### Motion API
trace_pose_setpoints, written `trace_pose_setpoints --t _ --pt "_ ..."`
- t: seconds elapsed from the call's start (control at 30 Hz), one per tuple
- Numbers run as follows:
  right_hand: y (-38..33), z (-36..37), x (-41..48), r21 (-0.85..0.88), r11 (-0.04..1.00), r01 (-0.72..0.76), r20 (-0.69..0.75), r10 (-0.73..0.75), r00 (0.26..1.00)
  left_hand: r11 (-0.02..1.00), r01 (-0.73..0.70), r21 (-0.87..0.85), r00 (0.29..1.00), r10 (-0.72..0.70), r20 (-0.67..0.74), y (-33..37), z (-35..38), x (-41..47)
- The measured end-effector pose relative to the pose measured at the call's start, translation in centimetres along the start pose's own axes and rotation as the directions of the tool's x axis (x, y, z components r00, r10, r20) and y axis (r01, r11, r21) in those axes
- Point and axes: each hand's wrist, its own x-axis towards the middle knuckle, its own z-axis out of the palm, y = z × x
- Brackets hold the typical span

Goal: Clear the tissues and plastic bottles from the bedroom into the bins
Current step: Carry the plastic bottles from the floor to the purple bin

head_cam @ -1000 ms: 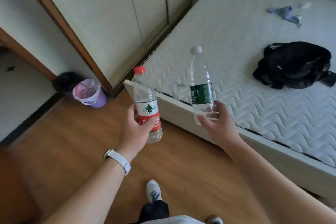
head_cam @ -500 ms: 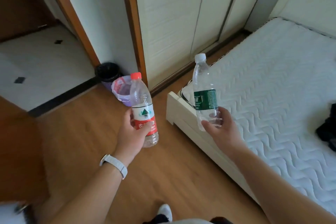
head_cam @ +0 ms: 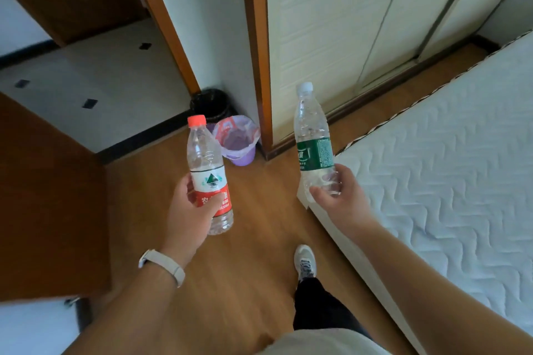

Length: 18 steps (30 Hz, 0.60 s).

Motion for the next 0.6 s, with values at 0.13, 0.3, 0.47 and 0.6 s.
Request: trace_pose_setpoints --t 0.13,0.3,0.47,0.6 --pt "-1.3 -0.8 6.8 0.026 1.000 -0.012 0.092 0.010 0.996 0.998 0.057 0.032 0.997 -0.055 -0.045 2.5 1.8 3.9" --pt "-2.3 -1.3 14.3 0.001 1.000 0.029 0.175 -0.029 0.984 0.996 0.084 -0.001 0.991 -0.084 -0.104 5.0 4.9 8.0" --pt "-3.4 -1.0 18.4 0.030 0.999 0.044 0.208 -0.049 0.977 0.989 0.126 -0.073 0.983 -0.135 -0.125 6.8 5.8 10.5" --pt "-4.9 1.0 20.9 0.036 0.999 0.038 0.260 -0.046 0.965 0.996 0.086 -0.026 0.981 -0.089 -0.174 7.6 4.4 13.9"
